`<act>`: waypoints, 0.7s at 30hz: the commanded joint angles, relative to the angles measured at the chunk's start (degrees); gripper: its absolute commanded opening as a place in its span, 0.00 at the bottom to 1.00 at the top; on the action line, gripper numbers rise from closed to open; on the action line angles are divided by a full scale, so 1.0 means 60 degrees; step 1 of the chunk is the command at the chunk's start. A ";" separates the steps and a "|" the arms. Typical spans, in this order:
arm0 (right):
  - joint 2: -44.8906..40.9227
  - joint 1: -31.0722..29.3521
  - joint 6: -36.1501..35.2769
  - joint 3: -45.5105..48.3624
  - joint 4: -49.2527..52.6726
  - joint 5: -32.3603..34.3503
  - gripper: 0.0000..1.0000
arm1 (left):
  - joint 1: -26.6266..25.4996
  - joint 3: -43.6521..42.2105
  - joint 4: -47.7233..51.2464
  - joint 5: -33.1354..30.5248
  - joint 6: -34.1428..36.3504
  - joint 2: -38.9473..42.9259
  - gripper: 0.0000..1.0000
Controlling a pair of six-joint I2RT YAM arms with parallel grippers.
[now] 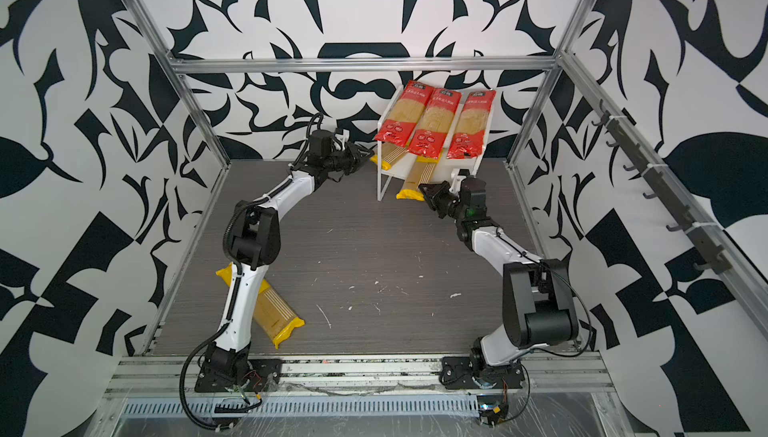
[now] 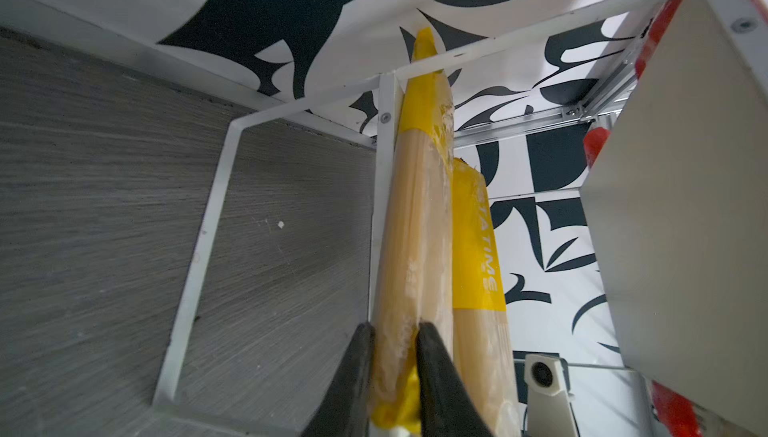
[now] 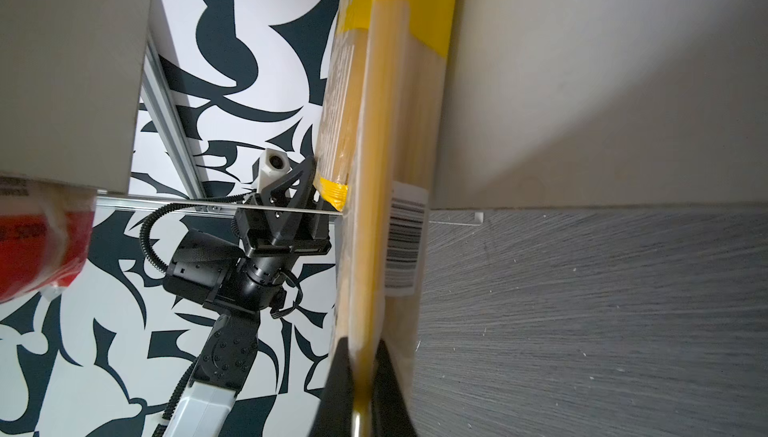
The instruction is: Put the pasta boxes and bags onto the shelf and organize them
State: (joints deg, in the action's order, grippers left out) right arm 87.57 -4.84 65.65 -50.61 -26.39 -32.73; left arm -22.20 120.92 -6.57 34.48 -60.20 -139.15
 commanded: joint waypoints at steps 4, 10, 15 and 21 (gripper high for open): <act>-0.0293 0.0104 -0.0167 -0.0205 -0.1380 -0.0027 0.00 | -0.0349 -0.1137 -0.0667 0.0245 0.0033 0.1089 0.18; -0.0231 0.0091 -0.0087 -0.0222 -0.1580 -0.0011 0.00 | -0.0623 -0.1258 -0.0831 0.0400 0.0096 0.1472 0.17; -0.0338 0.0104 -0.0170 -0.0229 -0.1465 0.0063 0.00 | -0.0893 -0.0868 -0.0659 0.0727 0.0043 0.1237 0.20; -0.0380 0.0127 -0.0944 -0.0729 -0.0621 0.0224 0.00 | -0.1003 -0.2283 -0.1360 0.0768 -0.0145 0.1882 0.22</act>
State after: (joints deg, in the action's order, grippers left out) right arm 87.81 -4.47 63.90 -50.65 -26.13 -32.45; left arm -25.17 110.15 -11.20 33.89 -60.73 -132.38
